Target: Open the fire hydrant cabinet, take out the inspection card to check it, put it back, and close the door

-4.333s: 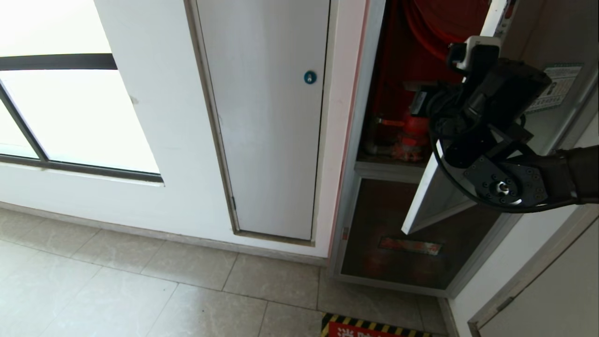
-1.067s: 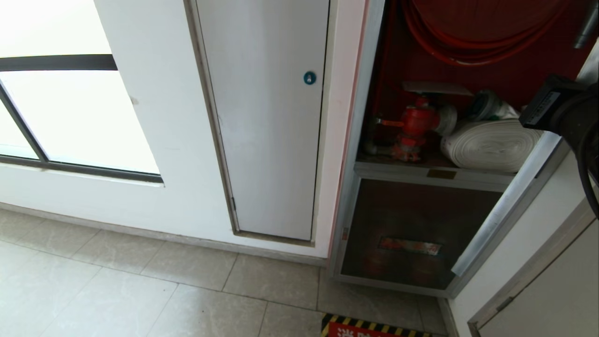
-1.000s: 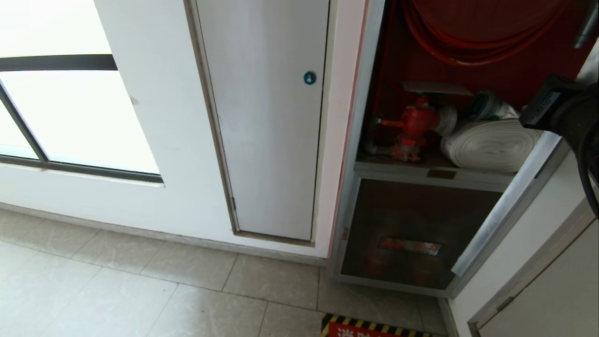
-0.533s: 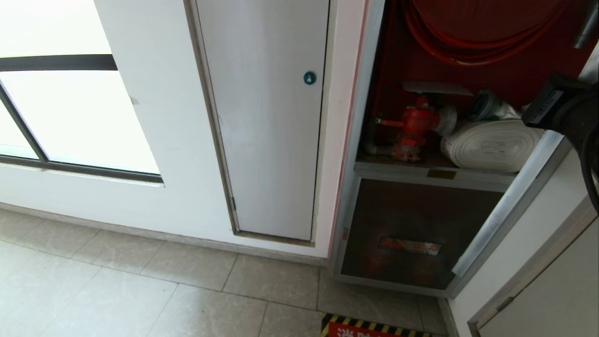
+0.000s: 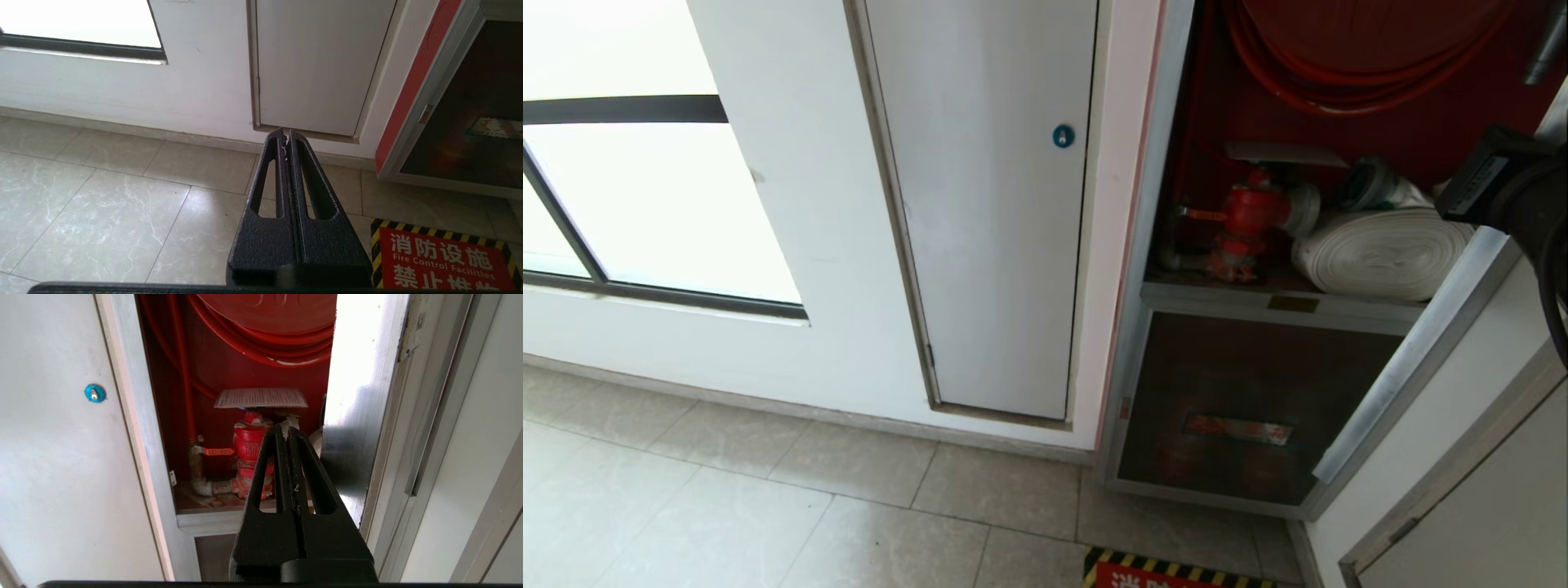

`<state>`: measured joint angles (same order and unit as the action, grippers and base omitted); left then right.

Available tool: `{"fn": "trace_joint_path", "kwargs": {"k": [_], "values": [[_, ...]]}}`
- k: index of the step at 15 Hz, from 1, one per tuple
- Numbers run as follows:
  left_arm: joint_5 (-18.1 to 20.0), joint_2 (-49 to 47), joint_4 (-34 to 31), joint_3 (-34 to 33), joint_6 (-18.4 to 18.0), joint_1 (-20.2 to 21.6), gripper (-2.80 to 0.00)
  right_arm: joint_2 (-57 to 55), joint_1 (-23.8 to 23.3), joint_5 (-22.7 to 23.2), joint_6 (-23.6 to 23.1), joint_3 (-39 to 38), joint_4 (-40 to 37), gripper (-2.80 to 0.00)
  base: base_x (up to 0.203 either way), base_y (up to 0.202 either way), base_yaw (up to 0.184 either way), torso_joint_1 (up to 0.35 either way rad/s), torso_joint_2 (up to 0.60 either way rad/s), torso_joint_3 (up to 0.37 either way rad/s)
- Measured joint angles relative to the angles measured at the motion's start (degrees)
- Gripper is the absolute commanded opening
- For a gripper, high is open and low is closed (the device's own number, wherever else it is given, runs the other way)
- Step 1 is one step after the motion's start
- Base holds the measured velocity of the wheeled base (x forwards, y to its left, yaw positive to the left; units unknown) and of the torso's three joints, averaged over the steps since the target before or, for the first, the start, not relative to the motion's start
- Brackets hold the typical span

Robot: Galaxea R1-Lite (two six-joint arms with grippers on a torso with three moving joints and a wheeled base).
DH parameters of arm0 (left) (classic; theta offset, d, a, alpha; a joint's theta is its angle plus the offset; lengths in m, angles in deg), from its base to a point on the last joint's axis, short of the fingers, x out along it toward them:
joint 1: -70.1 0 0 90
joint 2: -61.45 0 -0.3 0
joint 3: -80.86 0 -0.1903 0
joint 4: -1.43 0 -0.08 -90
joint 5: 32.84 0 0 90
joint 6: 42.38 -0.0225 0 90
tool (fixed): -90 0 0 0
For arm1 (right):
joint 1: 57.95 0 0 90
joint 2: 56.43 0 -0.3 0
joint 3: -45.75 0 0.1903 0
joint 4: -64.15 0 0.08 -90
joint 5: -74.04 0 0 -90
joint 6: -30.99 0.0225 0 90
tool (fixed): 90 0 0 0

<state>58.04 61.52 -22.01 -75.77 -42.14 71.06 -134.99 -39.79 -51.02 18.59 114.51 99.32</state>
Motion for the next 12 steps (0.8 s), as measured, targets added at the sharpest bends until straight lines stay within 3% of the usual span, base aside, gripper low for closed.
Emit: {"fn": "trace_joint_path", "kwargs": {"k": [12], "values": [[0.0,0.0,0.0,0.0,0.0,0.0,-2.80,-0.4,-1.3,0.1,0.0,0.2,0.0,-2.80,0.000,0.000,0.000,0.000,0.00,0.000]]}}
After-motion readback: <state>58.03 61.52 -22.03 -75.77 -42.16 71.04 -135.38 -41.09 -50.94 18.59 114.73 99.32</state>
